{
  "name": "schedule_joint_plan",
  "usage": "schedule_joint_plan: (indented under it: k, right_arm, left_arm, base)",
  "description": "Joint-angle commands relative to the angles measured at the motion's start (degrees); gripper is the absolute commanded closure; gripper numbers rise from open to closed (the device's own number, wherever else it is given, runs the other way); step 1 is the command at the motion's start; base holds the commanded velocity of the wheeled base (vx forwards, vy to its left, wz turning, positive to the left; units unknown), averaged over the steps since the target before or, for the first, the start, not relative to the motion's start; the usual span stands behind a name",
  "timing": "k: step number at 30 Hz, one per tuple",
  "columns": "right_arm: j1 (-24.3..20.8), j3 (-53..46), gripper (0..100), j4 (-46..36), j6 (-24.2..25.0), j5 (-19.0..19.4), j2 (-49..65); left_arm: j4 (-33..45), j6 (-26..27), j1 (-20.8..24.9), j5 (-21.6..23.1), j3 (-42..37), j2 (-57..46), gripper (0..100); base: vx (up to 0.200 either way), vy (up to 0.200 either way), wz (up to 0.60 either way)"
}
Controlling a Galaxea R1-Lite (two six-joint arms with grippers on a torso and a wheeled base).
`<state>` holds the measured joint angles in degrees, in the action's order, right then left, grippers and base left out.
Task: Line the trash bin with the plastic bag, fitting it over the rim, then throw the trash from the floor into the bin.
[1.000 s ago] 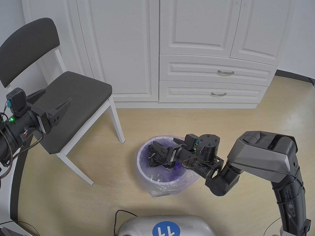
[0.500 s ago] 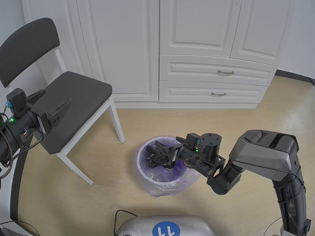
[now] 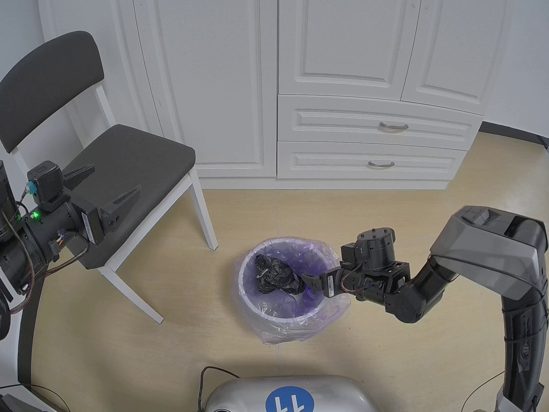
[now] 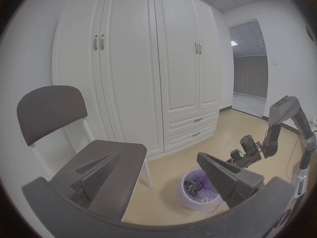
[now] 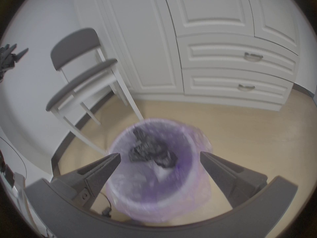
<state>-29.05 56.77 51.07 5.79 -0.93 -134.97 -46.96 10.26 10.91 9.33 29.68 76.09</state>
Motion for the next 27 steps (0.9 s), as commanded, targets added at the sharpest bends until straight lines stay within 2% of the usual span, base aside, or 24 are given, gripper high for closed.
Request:
schedule_joint_plan:
  k: [1,2,3,4,5,7,11,16,19,20,22,23,25,26,27]
  right_arm:
    - [4.7,-2.0,0,-9.9,-5.3,-1.9,8.3]
    - [4.7,-2.0,0,-9.9,-5.3,-1.9,8.3]
    - [7.3,-2.7,0,-9.9,-9.3,-1.6,8.0]
    - [7.3,-2.7,0,-9.9,-9.3,-1.6,8.0]
    - [9.3,-3.2,0,-10.4,-13.3,-1.3,7.2]
    - [10.7,-2.8,0,-10.4,-15.9,-1.3,5.0]
    - [11.5,0.5,0,-10.3,-16.1,-1.3,-0.2]
    - [11.9,8.6,0,-12.0,-13.3,-1.3,-8.5]
    - [11.5,14.7,0,-21.4,-9.7,-1.2,-10.6]
    - [11.5,15.0,0,-22.0,-9.4,-1.2,-10.7]
    - [11.4,23.4,0,-30.0,-5.1,-1.6,-13.9]
    - [11.4,23.4,0,-30.0,-5.1,-1.6,-13.9]
    - [11.4,31.9,0,-39.4,-1.7,-2.2,-15.9]
    - [11.4,32.3,0,-39.6,-1.7,-2.2,-16.0]
    - [11.6,37.5,0,-43.6,-1.0,-2.9,-17.8]
  left_arm:
    - [-0.1,0.5,0.7,-0.1,0.1,4.0,0]
    - [-0.1,0.5,0.7,-0.1,0.1,4.0,0]
    - [-0.1,0.5,0.7,-0.1,0.0,4.1,0]
    - [-0.1,0.5,0.7,-0.1,0.0,4.1,0]
    - [-0.1,0.6,0.7,-0.1,0.0,4.5,0]
    - [-0.1,0.6,0.7,-0.1,0.1,5.1,0]
    - [-0.2,0.6,0.7,-0.1,0.1,5.9,0]
    - [-3.9,0.5,0.3,-0.4,0.2,8.1,0]
    - [-6.9,0.4,-1.0,-0.4,-0.1,8.4,0]
    - [-7.0,0.4,-1.1,-0.4,-0.1,8.4,0]
    - [-7.9,0.4,-1.9,-0.4,-0.2,8.3,0]
    - [-7.9,0.4,-1.9,-0.4,-0.2,8.3,0]
    - [-8.1,0.4,-2.8,-0.5,-0.3,8.1,0]
    - [-8.1,0.4,-2.9,-0.4,-0.3,8.1,0]
    - [-8.1,0.4,-3.6,-0.4,-0.4,8.0,0]
  base:
    - [0.000,0.000,0.00]
    - [0.000,0.000,0.00]
    - [0.000,0.000,0.00]
    - [0.000,0.000,0.00]
    - [0.000,0.000,0.00]
    - [0.000,0.000,0.00]
    - [0.000,0.000,0.00]
    - [0.000,0.000,0.00]
    - [0.000,0.000,0.00]
    - [0.000,0.000,0.00]
    - [0.000,0.000,0.00]
    - [0.000,0.000,0.00]
    - [0.000,0.000,0.00]
    - [0.000,0.000,0.00]
    - [0.000,0.000,0.00]
